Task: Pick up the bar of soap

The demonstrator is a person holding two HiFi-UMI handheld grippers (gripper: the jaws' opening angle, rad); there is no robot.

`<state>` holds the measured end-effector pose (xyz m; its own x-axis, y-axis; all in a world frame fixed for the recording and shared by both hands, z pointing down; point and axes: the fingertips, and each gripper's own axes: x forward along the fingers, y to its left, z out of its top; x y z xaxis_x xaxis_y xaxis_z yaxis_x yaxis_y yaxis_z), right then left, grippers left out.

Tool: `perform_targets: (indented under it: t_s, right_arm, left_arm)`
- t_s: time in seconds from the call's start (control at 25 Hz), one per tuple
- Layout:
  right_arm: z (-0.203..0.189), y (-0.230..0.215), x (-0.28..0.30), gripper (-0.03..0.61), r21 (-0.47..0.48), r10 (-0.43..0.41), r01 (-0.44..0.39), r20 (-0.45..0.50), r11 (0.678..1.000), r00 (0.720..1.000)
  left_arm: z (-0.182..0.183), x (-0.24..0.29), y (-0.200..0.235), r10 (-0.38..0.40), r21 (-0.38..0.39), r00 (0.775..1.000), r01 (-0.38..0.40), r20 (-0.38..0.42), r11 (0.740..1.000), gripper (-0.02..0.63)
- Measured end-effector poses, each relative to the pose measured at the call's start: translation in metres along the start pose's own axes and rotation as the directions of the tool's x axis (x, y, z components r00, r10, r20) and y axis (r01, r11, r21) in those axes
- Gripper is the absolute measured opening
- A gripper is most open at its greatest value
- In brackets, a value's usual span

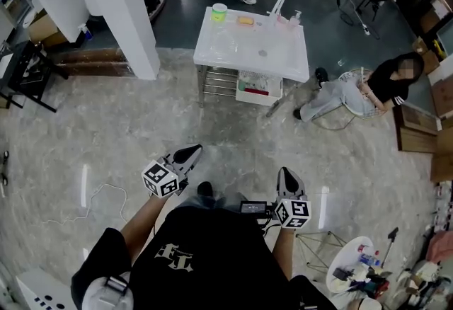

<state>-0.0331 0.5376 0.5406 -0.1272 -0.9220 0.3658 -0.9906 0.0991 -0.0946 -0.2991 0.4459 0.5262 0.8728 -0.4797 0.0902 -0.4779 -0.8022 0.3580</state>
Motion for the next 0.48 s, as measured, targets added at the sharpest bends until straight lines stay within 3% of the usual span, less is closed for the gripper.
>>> perform_targets:
  t_s: [0.48]
  right_arm:
    - [0.004,-0.012,0.067,0.005,0.029,0.019,-0.018,-0.024,0.999,1.0]
  left_arm:
    - [0.011,0.034,0.054,0.034,-0.001,0.999,-0.034,-0.004,0.999,0.008]
